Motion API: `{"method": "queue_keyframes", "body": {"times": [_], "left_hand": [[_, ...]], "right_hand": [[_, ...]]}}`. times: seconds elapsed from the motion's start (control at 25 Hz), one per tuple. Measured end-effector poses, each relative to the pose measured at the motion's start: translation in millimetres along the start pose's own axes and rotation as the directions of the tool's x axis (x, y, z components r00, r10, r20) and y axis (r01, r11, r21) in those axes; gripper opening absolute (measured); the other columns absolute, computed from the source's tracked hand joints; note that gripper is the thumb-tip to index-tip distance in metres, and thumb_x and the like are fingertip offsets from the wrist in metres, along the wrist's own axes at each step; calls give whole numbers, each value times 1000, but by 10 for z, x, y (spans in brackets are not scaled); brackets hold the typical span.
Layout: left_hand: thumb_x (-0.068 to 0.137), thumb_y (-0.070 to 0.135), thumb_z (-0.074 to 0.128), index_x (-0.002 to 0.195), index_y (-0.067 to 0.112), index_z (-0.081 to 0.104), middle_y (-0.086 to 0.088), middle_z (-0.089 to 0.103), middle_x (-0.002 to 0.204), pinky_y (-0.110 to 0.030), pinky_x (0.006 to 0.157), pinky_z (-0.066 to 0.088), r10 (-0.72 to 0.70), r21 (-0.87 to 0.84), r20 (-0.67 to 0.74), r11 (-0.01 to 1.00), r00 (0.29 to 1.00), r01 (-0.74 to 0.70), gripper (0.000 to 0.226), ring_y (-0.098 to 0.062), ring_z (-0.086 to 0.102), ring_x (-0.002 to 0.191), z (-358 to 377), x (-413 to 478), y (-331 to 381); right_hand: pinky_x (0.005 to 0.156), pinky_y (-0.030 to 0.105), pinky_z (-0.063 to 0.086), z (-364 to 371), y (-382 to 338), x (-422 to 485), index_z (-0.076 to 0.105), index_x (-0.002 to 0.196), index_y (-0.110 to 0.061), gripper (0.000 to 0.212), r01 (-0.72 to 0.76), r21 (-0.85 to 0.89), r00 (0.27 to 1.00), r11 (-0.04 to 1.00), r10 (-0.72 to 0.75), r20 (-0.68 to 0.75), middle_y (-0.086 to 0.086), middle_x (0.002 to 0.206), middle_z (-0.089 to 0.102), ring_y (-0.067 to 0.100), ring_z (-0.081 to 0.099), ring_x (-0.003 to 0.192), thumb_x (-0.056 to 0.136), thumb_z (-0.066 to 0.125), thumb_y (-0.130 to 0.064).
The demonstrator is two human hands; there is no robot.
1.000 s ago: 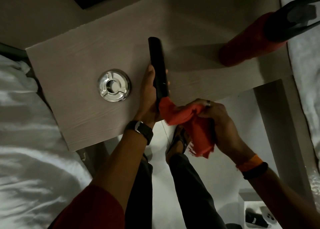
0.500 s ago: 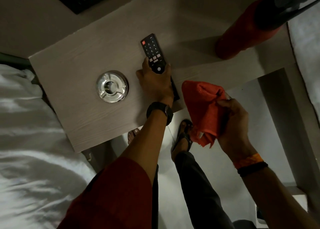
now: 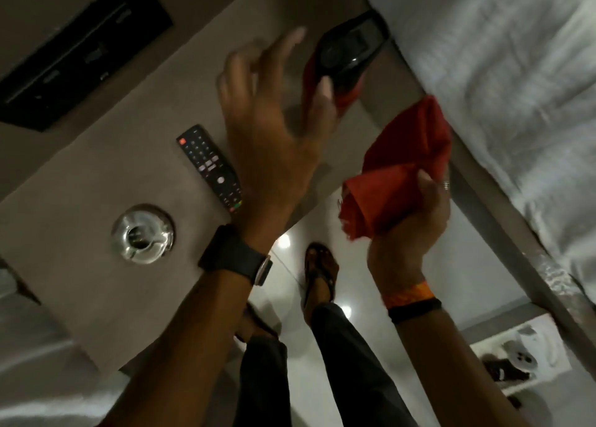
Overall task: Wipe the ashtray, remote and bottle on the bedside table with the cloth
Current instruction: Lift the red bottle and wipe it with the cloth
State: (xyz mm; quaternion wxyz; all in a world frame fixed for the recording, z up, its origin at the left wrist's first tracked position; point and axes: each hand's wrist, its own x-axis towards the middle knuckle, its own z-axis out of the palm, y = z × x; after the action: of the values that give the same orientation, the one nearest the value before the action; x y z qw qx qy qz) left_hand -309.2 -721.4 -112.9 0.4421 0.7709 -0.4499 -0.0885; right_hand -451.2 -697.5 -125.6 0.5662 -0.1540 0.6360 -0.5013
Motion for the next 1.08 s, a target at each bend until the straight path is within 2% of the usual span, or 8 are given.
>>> {"method": "queue_keyframes", "body": {"times": [0.08,0.2,0.36,0.52,0.68,0.84,0.92,1.08], "left_hand": [[93,46,54,142,16,53,-18,50,143,-23,103,42,245,168,257,941,935,-293,58,-32,49,130,92,303,243],[102,41,45,157,23,25,-10,39,155,-28,109,38,113,292,553,901,825,-320,61,-27,37,140,152,558,163],[106,37,43,152,11,28,-10,47,149,-21,104,43,-78,145,332,989,940,30,55,-21,47,133,27,801,-89],[106,30,47,149,6,30,-10,53,140,4,85,42,-169,38,331,985,928,166,52,-3,54,112,-41,991,-327],[101,41,53,153,16,25,-7,45,152,-30,112,47,-156,40,401,987,903,153,65,-19,47,138,-7,1046,-467],[90,33,69,152,21,29,-5,40,156,-30,107,51,-176,-86,599,956,781,281,74,-20,44,142,-187,985,-434],[82,31,72,142,24,40,5,45,147,-41,111,45,-151,17,640,983,753,183,69,-17,45,137,-313,888,-393],[75,-1,76,130,23,54,-7,46,140,-26,107,42,34,166,643,969,765,-183,64,-26,44,133,-472,579,-339]], "right_hand": [[67,44,60,286,-39,48,66,87,-45,18,110,1,993,994,-110,43,1,93,61,28,63,87,86,54,-31],[102,58,51,822,170,146,57,131,-33,44,193,-131,947,973,-149,286,16,132,59,34,58,122,89,51,-45],[127,58,2,1157,542,607,27,154,-21,57,397,-442,884,804,-207,419,7,165,27,13,14,155,100,35,-37],[126,54,14,1143,640,988,47,143,-9,50,331,-534,925,778,-156,346,7,151,49,22,38,145,101,33,-32],[127,36,14,1421,614,736,47,139,-33,36,533,-329,786,780,-312,534,-40,140,39,-18,27,138,105,38,-39],[126,48,21,998,563,1142,39,149,-3,47,561,-681,797,471,-86,598,17,153,45,25,39,146,107,43,-24],[120,50,33,787,386,1275,44,145,-2,45,357,-709,846,608,110,521,21,146,52,35,49,136,109,35,-28],[109,52,48,804,96,967,59,117,-32,23,231,-395,896,889,-36,443,-9,117,64,20,61,117,105,40,-36]]}}
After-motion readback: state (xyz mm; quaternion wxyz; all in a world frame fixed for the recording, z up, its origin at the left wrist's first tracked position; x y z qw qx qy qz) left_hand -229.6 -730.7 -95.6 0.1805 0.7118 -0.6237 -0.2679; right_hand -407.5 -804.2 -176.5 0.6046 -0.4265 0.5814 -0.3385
